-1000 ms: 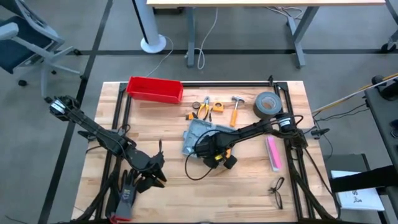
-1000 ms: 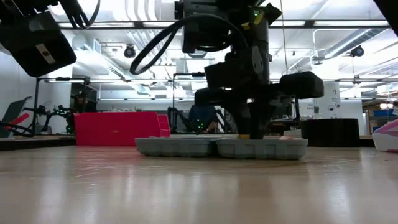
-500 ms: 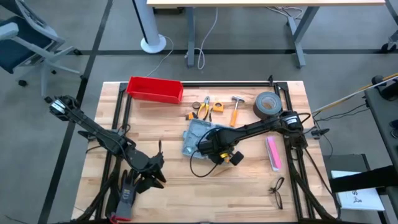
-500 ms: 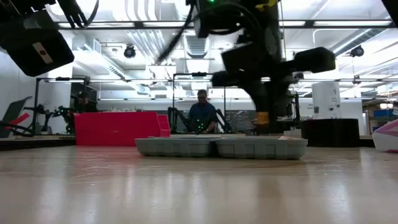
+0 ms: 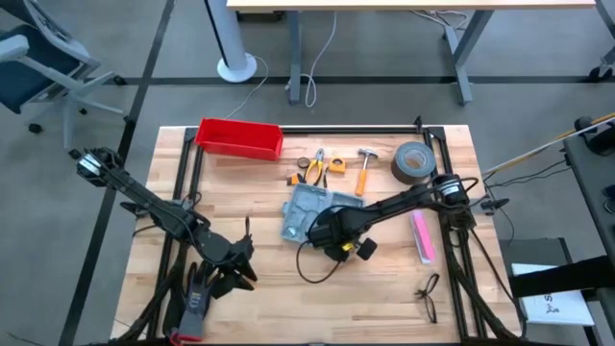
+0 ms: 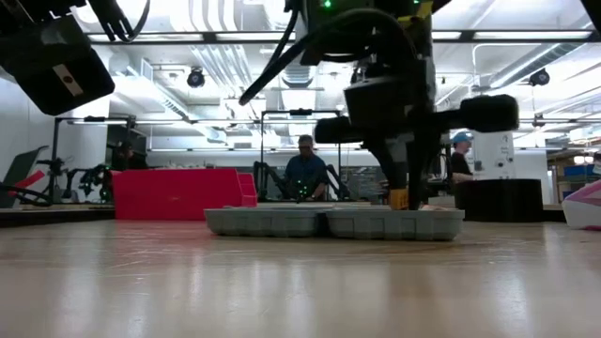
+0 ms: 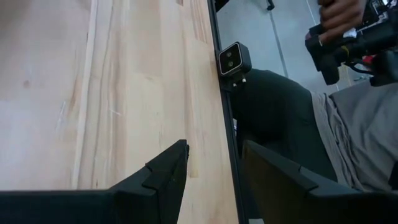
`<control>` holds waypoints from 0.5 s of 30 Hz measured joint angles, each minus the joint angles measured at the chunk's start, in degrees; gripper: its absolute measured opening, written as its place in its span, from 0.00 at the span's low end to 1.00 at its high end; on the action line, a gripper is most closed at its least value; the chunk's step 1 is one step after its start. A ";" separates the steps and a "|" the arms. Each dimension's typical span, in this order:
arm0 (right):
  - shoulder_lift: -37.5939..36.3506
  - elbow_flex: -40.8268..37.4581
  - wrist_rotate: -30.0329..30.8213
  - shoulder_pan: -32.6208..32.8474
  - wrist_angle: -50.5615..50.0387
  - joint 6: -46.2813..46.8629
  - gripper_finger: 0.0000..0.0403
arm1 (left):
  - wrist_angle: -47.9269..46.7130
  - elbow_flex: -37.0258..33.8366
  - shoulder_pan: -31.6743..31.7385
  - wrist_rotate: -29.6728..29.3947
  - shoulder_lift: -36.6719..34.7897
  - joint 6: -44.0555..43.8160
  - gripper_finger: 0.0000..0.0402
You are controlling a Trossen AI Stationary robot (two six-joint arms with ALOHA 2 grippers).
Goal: Prefit tool cases
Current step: Put the set of interchangeable screwdriver bits into the gray toolbox
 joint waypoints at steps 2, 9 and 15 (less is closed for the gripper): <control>0.00 -0.51 0.65 0.13 1.28 -0.94 0.04 | 0.00 0.00 0.00 0.00 0.00 -0.05 0.40; 0.00 -1.68 2.58 0.74 5.32 -4.58 0.04 | 0.04 0.00 0.00 -0.07 0.00 -0.30 0.40; 0.00 -3.23 2.57 0.74 5.42 -3.55 0.04 | 0.02 0.00 0.00 -0.08 0.00 -0.47 0.40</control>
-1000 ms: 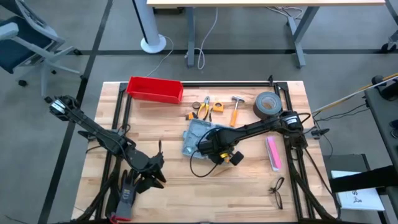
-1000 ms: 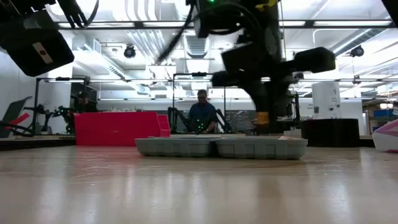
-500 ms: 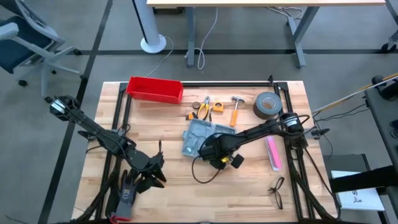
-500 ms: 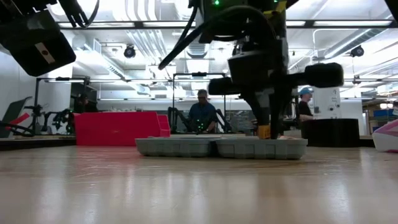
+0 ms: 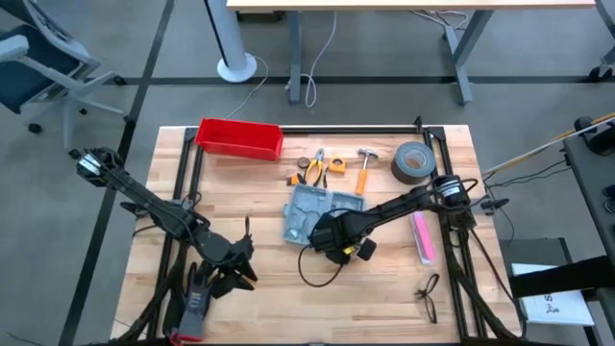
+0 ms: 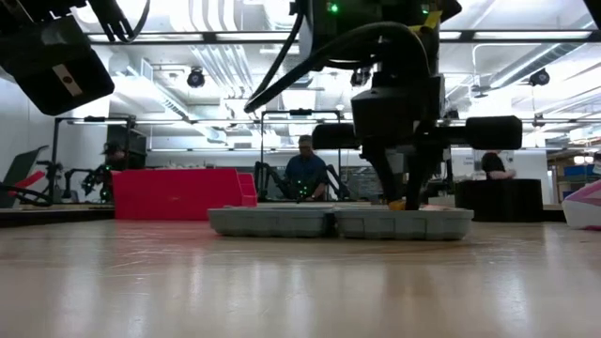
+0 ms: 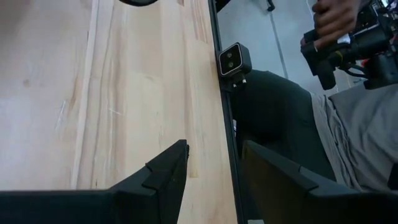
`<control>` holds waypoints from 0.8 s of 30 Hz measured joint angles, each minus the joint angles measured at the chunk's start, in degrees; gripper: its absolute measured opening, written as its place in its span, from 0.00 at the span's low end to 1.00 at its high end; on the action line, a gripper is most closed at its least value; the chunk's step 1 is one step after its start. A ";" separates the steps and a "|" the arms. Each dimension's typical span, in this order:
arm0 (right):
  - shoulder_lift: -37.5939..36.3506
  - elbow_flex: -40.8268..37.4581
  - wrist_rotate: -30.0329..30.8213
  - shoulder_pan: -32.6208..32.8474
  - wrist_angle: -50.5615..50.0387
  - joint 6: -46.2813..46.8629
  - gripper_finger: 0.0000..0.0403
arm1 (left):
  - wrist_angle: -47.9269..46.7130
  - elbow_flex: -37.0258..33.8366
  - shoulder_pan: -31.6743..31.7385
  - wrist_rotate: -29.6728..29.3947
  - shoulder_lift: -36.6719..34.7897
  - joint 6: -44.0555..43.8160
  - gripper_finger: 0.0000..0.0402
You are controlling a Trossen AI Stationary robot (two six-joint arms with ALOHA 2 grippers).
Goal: Prefit tool cases
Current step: Put the set of interchangeable screwdriver bits into the gray toolbox
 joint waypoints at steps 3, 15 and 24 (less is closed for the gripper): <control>-0.02 -0.37 0.08 -0.02 0.28 0.11 0.04 | 0.02 0.00 0.00 0.02 0.00 -0.01 0.40; -0.11 -0.30 5.08 -0.52 -0.95 1.10 0.37 | 0.04 0.00 0.00 0.08 -0.08 -0.89 0.40; -0.55 0.32 4.82 -0.50 -4.03 1.12 0.34 | -0.03 0.00 0.00 0.20 -0.47 -1.17 0.40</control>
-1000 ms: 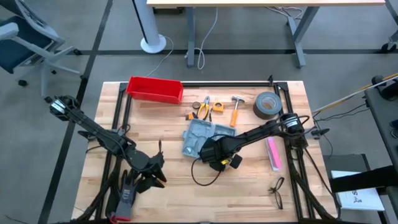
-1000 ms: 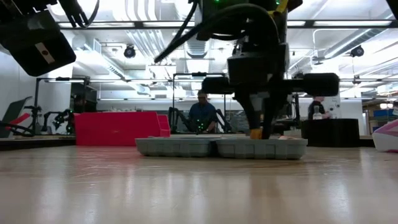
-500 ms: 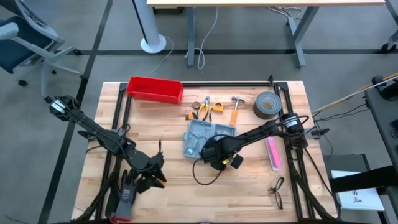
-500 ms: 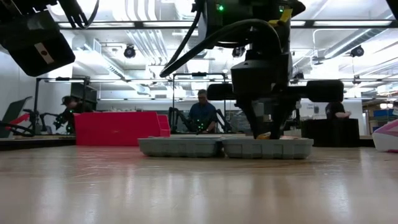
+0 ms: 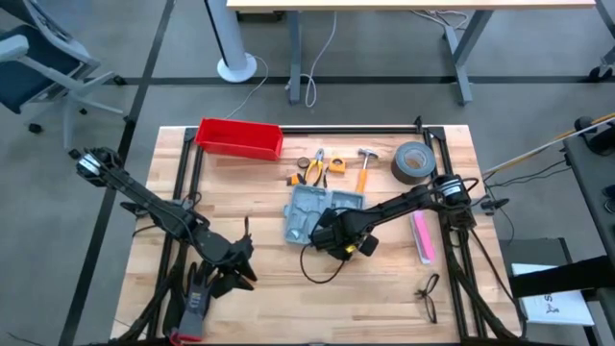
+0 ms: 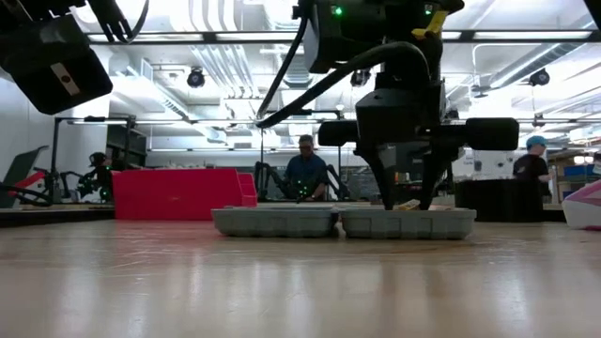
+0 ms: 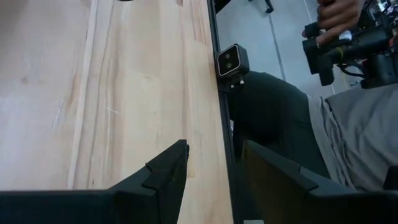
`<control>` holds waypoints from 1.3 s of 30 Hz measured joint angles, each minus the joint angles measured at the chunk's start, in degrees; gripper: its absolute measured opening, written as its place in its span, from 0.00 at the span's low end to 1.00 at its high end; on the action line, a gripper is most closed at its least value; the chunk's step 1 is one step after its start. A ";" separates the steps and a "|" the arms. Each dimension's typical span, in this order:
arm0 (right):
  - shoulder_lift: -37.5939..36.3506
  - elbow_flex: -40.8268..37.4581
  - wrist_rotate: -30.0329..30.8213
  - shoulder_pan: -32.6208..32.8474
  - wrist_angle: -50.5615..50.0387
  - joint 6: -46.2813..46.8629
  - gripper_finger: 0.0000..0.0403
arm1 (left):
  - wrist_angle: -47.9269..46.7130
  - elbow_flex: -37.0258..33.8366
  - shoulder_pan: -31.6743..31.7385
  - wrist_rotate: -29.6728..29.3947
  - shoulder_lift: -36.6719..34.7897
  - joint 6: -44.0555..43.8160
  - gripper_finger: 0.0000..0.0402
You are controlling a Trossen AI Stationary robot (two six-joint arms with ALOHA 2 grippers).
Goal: Prefit tool cases
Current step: Put the set of interchangeable screwdriver bits into the gray toolbox
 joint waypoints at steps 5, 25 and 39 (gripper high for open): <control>-0.44 0.07 -0.38 0.11 -4.89 1.70 0.27 | -0.03 0.00 0.00 0.38 -0.54 -0.16 0.40; -8.41 -1.98 -13.58 -2.39 -8.03 31.10 0.11 | -0.03 0.00 1.72 -9.97 1.67 1.80 0.40; -17.41 -11.24 -12.05 -2.25 1.28 53.15 0.13 | 7.62 0.00 11.19 -9.72 10.34 9.05 0.40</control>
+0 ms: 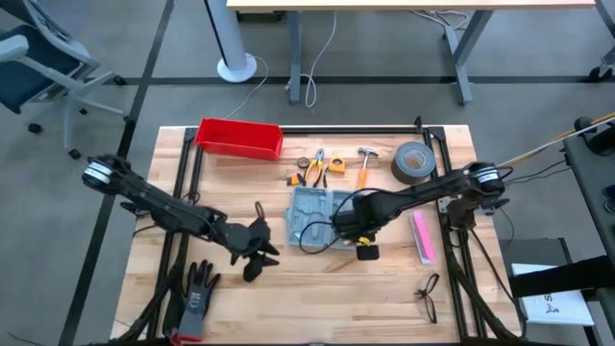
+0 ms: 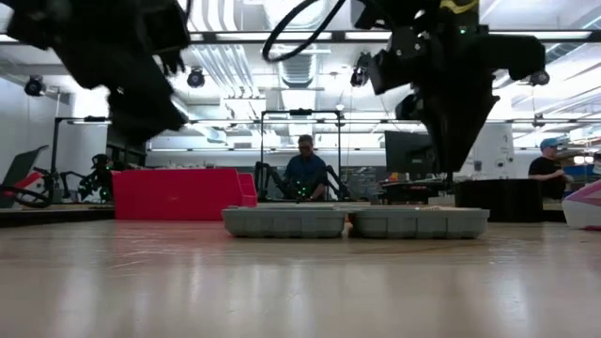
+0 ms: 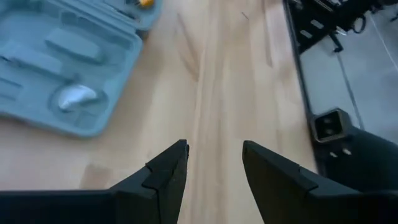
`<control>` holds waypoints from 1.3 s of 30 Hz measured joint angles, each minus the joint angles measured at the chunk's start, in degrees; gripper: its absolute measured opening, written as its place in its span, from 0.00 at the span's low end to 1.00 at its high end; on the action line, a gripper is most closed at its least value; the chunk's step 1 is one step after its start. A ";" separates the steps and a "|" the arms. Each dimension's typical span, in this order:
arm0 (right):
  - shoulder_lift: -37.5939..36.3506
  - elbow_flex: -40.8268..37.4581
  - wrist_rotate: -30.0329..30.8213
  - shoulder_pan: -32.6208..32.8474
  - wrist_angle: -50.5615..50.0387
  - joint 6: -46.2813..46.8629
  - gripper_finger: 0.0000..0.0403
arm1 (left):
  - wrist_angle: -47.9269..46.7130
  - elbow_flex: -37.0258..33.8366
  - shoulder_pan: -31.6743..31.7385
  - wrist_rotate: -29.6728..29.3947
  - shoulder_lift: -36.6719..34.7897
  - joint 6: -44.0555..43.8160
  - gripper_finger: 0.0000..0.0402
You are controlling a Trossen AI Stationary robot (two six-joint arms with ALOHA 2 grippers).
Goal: Prefit tool cases
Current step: Put the set of interchangeable screwdriver bits into the gray toolbox
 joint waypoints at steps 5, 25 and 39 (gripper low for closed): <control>-4.64 -2.56 4.72 0.60 0.88 6.00 0.14 | 1.00 0.00 4.17 1.31 3.87 1.94 0.40; -4.88 -11.85 4.69 2.38 10.52 20.31 0.16 | -10.91 15.02 14.13 2.01 21.61 13.08 0.40; -4.91 -11.02 4.61 5.04 17.03 19.43 0.11 | -20.75 15.70 14.81 -0.70 23.57 14.79 0.40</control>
